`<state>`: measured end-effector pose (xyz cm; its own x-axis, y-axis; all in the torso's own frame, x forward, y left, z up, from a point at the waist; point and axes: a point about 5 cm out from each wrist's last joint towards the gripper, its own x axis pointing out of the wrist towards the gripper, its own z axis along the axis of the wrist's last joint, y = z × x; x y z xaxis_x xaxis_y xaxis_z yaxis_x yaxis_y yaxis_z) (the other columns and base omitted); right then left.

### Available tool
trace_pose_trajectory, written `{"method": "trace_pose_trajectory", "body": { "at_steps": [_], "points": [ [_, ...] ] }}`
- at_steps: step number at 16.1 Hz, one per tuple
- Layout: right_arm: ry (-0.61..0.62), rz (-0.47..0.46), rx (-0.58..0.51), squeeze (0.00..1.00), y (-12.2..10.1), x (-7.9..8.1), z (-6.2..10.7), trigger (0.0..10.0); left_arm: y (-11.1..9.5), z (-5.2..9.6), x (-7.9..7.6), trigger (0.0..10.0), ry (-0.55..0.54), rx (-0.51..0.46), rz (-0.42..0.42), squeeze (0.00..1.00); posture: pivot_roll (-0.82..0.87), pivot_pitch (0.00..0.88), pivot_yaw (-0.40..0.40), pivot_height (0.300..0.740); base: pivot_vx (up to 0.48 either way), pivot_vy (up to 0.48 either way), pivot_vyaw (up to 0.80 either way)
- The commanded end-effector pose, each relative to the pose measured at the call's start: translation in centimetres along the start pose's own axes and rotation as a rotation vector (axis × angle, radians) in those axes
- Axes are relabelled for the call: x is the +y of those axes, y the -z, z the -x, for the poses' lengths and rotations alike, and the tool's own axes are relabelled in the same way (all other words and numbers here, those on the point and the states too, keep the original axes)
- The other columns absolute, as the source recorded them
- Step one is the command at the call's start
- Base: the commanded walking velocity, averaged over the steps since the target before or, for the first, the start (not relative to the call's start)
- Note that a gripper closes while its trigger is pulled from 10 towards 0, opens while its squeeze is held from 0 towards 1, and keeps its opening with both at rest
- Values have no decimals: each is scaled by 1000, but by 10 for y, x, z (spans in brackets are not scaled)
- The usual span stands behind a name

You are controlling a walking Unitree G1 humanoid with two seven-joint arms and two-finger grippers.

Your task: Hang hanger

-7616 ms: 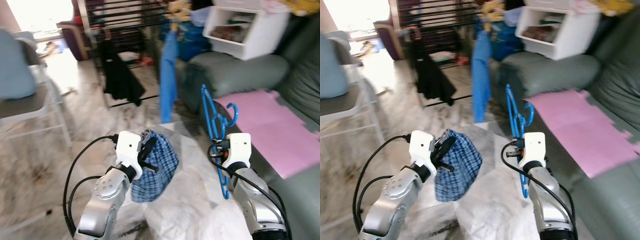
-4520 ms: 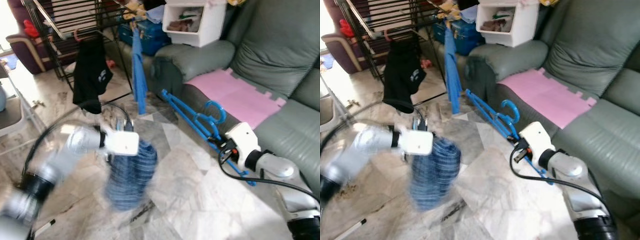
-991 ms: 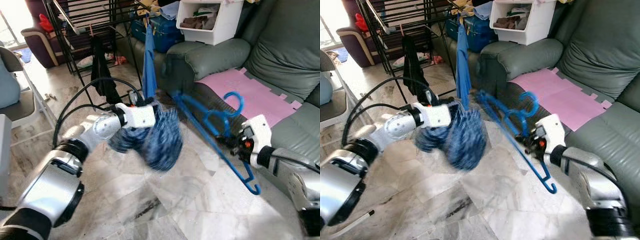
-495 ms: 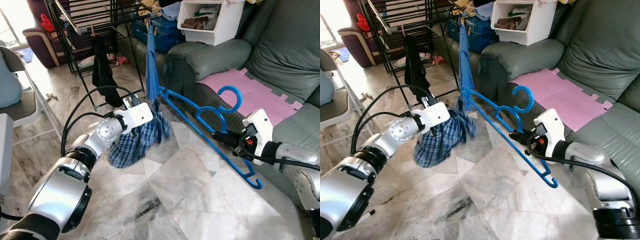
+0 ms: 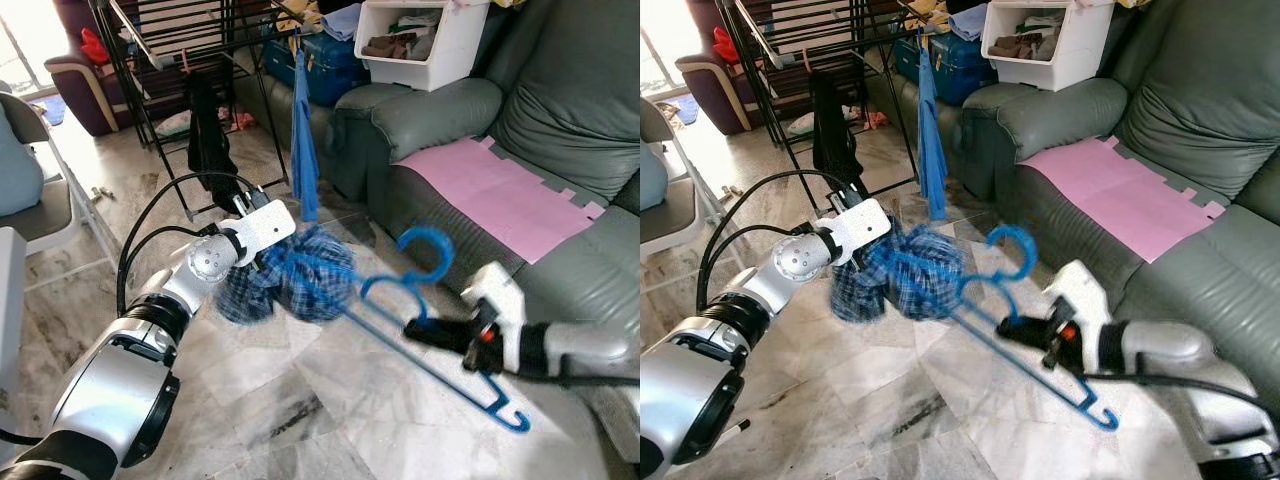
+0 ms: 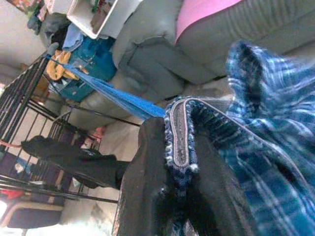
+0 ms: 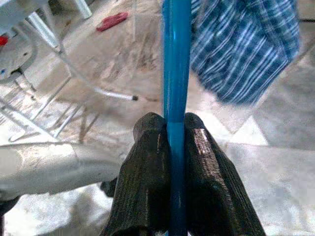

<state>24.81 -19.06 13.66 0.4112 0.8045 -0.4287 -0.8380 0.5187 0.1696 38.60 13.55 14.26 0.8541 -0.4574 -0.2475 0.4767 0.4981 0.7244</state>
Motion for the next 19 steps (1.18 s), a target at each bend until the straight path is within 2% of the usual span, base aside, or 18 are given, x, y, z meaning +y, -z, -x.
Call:
{"method": "trace_pose_trajectory", "body": {
  "at_steps": [1, 4, 5, 6, 8, 10, 12, 14, 16, 17, 18, 19],
  "points": [
    [-8, 22, 28, 0, -1, 2, 1, 10000, -3, 1, 12, 10000, -47, -9, -1, 0, -155, 0, 56, 740, 0, 0, 0],
    [-25, 36, 55, 0, 3, 6, -2, 10000, -3, 2, 14, 10000, -48, -7, 2, 0, -150, 0, 55, 740, 0, 0, 0],
    [-8, 38, 57, 0, 3, 4, -3, 10000, -4, 2, 13, 10000, -38, -15, 2, 0, -150, 0, 55, 740, 0, 0, 0],
    [66, 70, 73, 0, 5, -5, -4, 10000, -7, 3, 13, 10000, -15, -50, -10, 0, -150, 0, 55, 740, 0, 0, 0],
    [84, 89, 66, 0, 3, -9, -4, 10000, -5, 4, 14, 10000, -15, -46, -15, 0, -150, 0, 55, 740, 0, 0, 0],
    [75, 124, 87, 0, -1, -9, 1, 10000, 9, 9, 16, 10000, -38, 35, -77, 0, -143, 0, 52, 740, 0, 0, 0],
    [86, 139, 98, 0, -1, -13, 5, 10000, 13, 10, 16, 10000, -44, 59, -70, 0, -148, 0, 53, 740, 0, 0, 0],
    [0, 142, 90, 0, -5, -4, 9, 10000, 23, 13, 17, 10000, -69, 123, -70, 0, -149, 0, 55, 740, 0, 0, 0],
    [5, 168, 126, 0, -2, -6, 12, 10000, 26, 14, 18, 10000, -82, 138, -64, 0, -149, 0, 55, 740, 0, 0, 0],
    [47, 195, 140, 0, -1, -12, 12, 10000, 27, 14, 18, 10000, -81, 142, -65, 0, -149, 0, 55, 740, 0, 0, 0],
    [143, 272, 152, 0, -1, -23, 9, 10000, 30, 15, 15, 10000, -60, 152, -56, 0, -151, 0, 57, 740, 0, 0, 0],
    [201, 305, 133, 0, -4, -28, 5, 10000, 30, 15, 13, 10000, -50, 147, -56, 0, -151, 0, 57, 740, 0, 0, 0]
  ]
}}
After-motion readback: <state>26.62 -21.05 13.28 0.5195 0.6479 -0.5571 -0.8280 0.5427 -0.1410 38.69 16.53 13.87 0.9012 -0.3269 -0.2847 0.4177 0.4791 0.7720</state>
